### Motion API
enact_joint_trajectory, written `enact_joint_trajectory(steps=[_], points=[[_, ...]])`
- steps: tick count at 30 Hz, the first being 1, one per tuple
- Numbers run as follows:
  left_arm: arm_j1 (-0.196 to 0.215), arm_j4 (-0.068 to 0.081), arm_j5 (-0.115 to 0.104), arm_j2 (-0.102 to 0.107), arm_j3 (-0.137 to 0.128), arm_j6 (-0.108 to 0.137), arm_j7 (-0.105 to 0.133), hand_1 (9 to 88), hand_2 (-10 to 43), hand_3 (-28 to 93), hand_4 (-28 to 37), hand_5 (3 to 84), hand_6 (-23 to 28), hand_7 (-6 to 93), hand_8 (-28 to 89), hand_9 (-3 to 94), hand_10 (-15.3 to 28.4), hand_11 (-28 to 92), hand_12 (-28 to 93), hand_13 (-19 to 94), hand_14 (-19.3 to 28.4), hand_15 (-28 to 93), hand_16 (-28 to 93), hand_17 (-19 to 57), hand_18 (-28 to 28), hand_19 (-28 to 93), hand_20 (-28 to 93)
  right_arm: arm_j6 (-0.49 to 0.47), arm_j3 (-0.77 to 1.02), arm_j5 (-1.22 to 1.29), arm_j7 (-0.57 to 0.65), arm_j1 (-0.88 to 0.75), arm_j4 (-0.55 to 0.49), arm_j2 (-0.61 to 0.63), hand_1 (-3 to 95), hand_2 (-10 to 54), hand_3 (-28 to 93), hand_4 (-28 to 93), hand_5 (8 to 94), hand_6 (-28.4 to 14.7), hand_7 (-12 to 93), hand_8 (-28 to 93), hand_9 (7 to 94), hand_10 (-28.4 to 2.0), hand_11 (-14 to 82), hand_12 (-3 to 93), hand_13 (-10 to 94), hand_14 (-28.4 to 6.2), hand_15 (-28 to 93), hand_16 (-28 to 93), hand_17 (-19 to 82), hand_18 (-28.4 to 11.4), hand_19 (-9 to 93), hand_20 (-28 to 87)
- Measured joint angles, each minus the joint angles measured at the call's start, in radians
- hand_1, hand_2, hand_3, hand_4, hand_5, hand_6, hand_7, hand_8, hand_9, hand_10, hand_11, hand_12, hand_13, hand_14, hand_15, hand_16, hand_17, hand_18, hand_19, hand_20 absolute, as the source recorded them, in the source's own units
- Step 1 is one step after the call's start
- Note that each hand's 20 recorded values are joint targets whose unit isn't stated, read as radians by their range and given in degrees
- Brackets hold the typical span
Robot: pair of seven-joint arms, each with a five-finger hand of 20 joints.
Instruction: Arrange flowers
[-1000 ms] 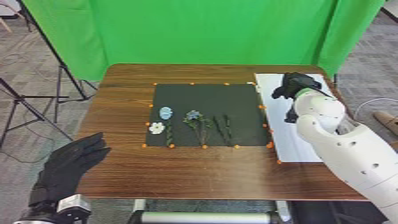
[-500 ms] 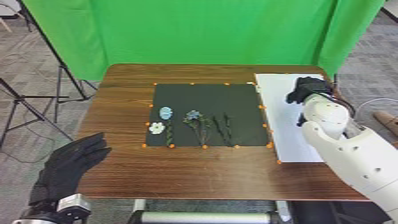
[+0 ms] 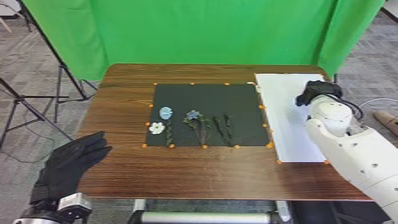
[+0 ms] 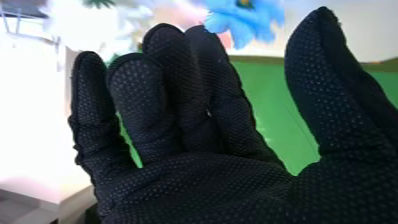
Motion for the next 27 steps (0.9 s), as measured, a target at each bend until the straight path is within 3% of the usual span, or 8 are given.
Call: enact_joint_trajectory(steps=[17,22,27], points=[[-0.003,0.002,-0.002,-0.002,0.001,0.000,-0.002,26.7,3.1,82,-14.1,46.3,14.0,12.8,-8,37.2,21.6,34,10,26,27.4,54,-10,-9.3,21.7,56,18,0.049,-0.055,-0.072,-0.016,-0.012,0.008,-0.009,28.8,-2.2,78,-28,60.1,-0.8,17,-13,60.5,-18.3,55.5,26.1,56,-15.9,79,23,21,-27.9,77,21],[-0.005,0.002,-0.001,-0.005,0.001,-0.001,-0.006,26.7,3.0,82,-14.1,46.3,14.0,12.7,-8,37.3,21.6,34,10,26,27.3,54,-10,-9.3,21.8,56,17,0.070,-0.070,-0.085,-0.017,-0.003,0.017,-0.018,32.4,-1.5,77,-28,63.9,1.0,18,-14,63.9,-16.3,54.3,25.4,58,-14.4,77,23,21,-27.9,77,20],[-0.007,0.002,0.001,-0.009,0.001,-0.003,-0.008,26.6,3.1,82,-14.0,46.4,14.0,12.7,-8,37.2,21.6,34,10,26,27.4,54,-10,-9.3,21.8,56,17,0.085,-0.076,-0.100,-0.015,0.005,0.030,-0.022,45.5,-3.3,70,-28,74.9,2.7,19,-4,70.3,-11.5,49.3,29.4,61,-12.1,76,24,23,-26.4,78,20]])
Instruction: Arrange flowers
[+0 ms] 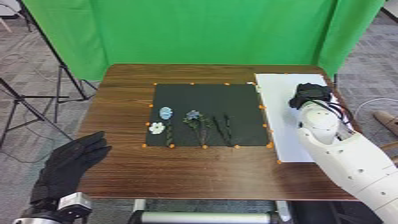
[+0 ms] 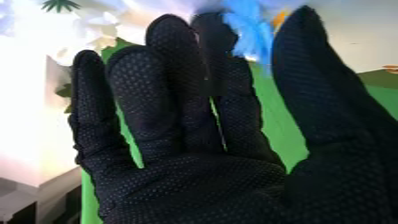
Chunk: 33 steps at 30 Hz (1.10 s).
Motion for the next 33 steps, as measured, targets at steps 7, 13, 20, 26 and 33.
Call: enact_joint_trajectory(steps=[7,13,20,26,33], points=[[0.000,0.000,-0.002,-0.006,0.001,0.001,0.002,26.6,3.1,82,-14.0,46.4,14.0,12.7,-8,37.3,21.6,34,10,26,27.5,54,-10,-9.3,21.8,56,17,0.068,-0.010,-0.039,-0.010,0.000,0.020,0.002,49.3,-4.7,71,-28,81.9,2.1,19,-1,75.4,-8.9,43.6,34.1,63,-9.8,75,25,24,-24.1,79,20],[0.004,0.000,-0.011,0.014,0.006,0.003,0.012,26.7,3.1,82,-14.1,46.4,14.0,12.6,-8,37.3,21.7,34,10,26,27.6,54,-10,-9.4,21.8,56,17,0.140,-0.027,-0.069,-0.030,-0.004,0.028,0.009,47.2,-4.9,73,-28,82.2,2.1,19,1,75.7,-9.2,43.4,34.5,64,-9.7,75,26,24,-23.9,80,20],[0.007,0.001,-0.019,0.031,0.008,0.007,0.022,26.7,3.0,82,-14.1,46.5,14.1,12.4,-8,37.3,21.8,34,10,26,27.6,54,-10,-9.4,21.9,56,17,0.147,-0.039,-0.060,-0.026,-0.002,0.021,0.015,32.3,-5.2,84,-28,67.1,-2.4,21,-13,62.5,-16.1,52.2,25.0,55,-14.5,77,22,19,-27.3,77,20],[0.001,0.003,-0.016,0.030,0.008,0.005,0.016,26.7,3.0,82,-14.0,46.5,14.1,12.4,-8,37.3,21.9,34,10,26,27.7,54,-10,-9.4,21.9,56,17,0.080,-0.029,-0.044,-0.021,0.002,0.015,0.014,29.8,-5.1,83,-27,60.8,-5.1,18,-13,57.4,-18.7,52.4,24.6,51,-16.4,78,21,17,-28.4,75,21],[-0.008,0.005,-0.011,0.024,0.006,0.001,0.001,26.7,3.0,82,-14.2,46.6,14.1,12.3,-8,37.5,21.8,34,10,26,27.7,54,-10,-9.4,21.9,56,17,0.077,-0.028,-0.035,-0.013,0.006,0.017,0.013,27.7,-5.1,82,-28,58.1,-5.7,17,-13,55.6,-19.7,51.9,23.8,49,-17.0,78,21,16,-28.4,74,21]])
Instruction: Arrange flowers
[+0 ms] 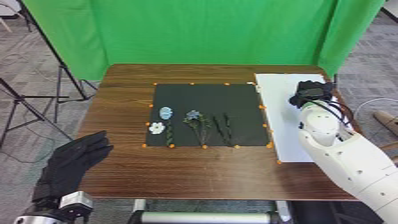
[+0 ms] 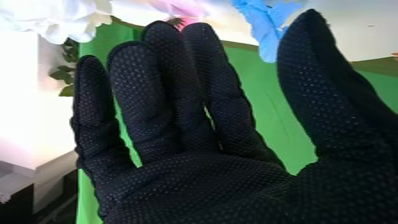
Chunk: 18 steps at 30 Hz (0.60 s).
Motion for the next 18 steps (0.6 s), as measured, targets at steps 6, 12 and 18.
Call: enact_joint_trajectory(steps=[6,12,18], points=[[-0.001,0.001,-0.001,0.003,0.001,0.000,0.002,26.8,3.0,82,-14.1,46.6,14.2,12.2,-7,37.5,21.9,34,10,26,27.8,54,-10,-9.4,21.9,56,17,-0.002,0.000,0.009,-0.001,0.005,0.004,-0.012,26.8,-4.8,81,-28,55.2,-4.0,16,-12,54.5,-20.2,51.2,23.2,48,-17.6,78,20,15,-28.4,73,21],[-0.006,0.002,0.000,0.000,0.002,0.000,0.002,26.8,3.0,82,-14.0,46.6,14.2,12.2,-7,37.4,21.9,34,10,26,27.8,54,-10,-9.4,21.9,56,17,-0.024,0.005,0.013,-0.004,0.011,0.011,-0.036,28.1,-4.4,80,-28,56.8,-0.7,16,-13,54.7,-20.0,50.0,22.9,48,-17.5,78,20,15,-28.4,72,22],[-0.009,0.003,0.003,-0.007,0.001,-0.002,0.000,26.8,3.0,82,-14.0,46.6,14.2,12.2,-7,37.4,21.9,34,10,26,27.8,54,-10,-9.5,21.9,56,17,-0.052,0.012,0.015,-0.005,0.006,0.009,-0.050,31.3,-4.5,81,-28,60.5,1.1,17,-14,56.4,-19.2,49.1,22.7,48,-16.9,77,20,15,-28.4,72,22]])
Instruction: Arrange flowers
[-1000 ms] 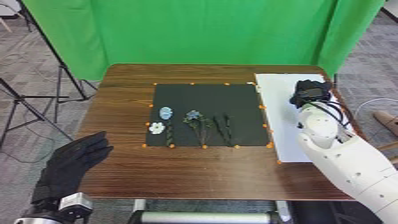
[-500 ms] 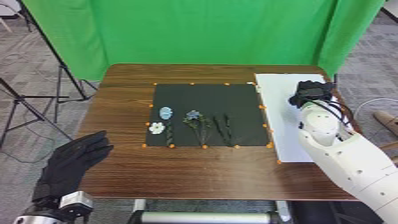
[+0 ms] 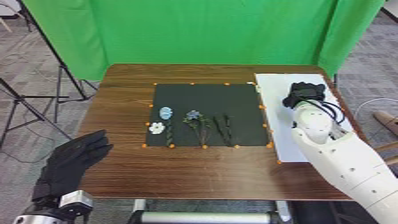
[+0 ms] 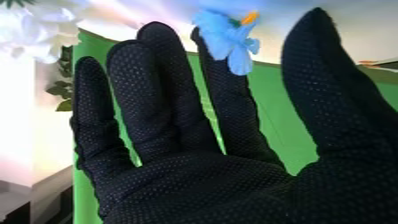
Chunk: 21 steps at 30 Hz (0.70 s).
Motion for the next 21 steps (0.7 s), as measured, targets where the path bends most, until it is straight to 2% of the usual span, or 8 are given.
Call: enact_joint_trajectory(steps=[7,9,10,13,17,21], points=[[-0.005,0.000,0.009,-0.014,-0.001,-0.007,-0.009,26.8,3.0,82,-13.9,46.6,14.2,12.2,-7,37.5,21.9,34,10,26,27.8,54,-10,-9.4,21.9,56,17,-0.002,0.001,-0.005,0.001,-0.002,-0.001,-0.001,33.6,-4.2,82,-28,61.8,1.2,18,-14,58.4,-18.0,48.4,22.9,50,-15.9,77,20,16,-28.4,71,23],[-0.007,0.001,0.012,-0.018,-0.001,-0.010,-0.013,26.8,3.0,82,-13.8,46.6,14.2,12.2,-7,37.4,21.9,34,10,26,27.9,54,-10,-9.4,21.8,56,17,0.001,0.001,-0.010,0.001,-0.002,0.000,0.000,38.7,-4.1,79,-28,67.1,1.5,18,-9,63.5,-15.3,47.0,23.0,54,-13.6,75,21,17,-28.4,72,24],[-0.007,0.001,0.012,-0.019,-0.001,-0.010,-0.013,26.8,3.0,82,-13.8,46.6,14.2,12.2,-7,37.4,21.9,34,10,26,27.9,54,-10,-9.4,21.8,56,17,0.004,0.000,-0.012,0.001,-0.002,0.001,0.000,42.2,-4.5,76,-28,70.7,1.5,18,-6,67.2,-13.0,42.9,26.8,56,-12.6,74,22,18,-28.4,73,24],[-0.008,0.001,0.012,-0.020,0.000,-0.010,-0.014,26.8,3.0,82,-13.8,46.6,14.1,12.2,-7,37.4,21.9,34,10,26,27.9,54,-11,-9.4,21.8,56,17,0.027,-0.004,-0.025,0.001,-0.001,0.005,0.001,47.9,-4.9,72,-28,79.3,1.7,18,-3,74.8,-9.4,36.5,32.5,61,-10.0,72,24,19,-27.7,74,23],[-0.008,0.001,0.012,-0.020,0.000,-0.010,-0.014,26.8,3.0,82,-13.8,46.6,14.1,12.3,-7,37.4,21.9,34,10,26,27.8,54,-11,-9.4,21.8,56,17,0.067,-0.015,-0.042,-0.001,-0.002,0.015,0.004,49.8,-5.3,72,-28,82.3,2.2,18,-1,79.4,-7.5,34.0,33.4,63,-8.5,71,26,20,-26.4,75,23],[-0.007,0.001,0.013,-0.021,0.000,-0.010,-0.014,26.8,3.1,82,-13.9,46.6,14.1,12.3,-8,37.4,21.9,34,10,26,27.8,54,-10,-9.4,21.8,56,17,0.088,-0.024,-0.057,-0.007,-0.005,0.017,0.010,49.9,-5.7,72,-28,82.9,2.5,18,-1,80.9,-7.2,33.0,33.6,65,-7.9,70,27,20,-25.5,76,23]])
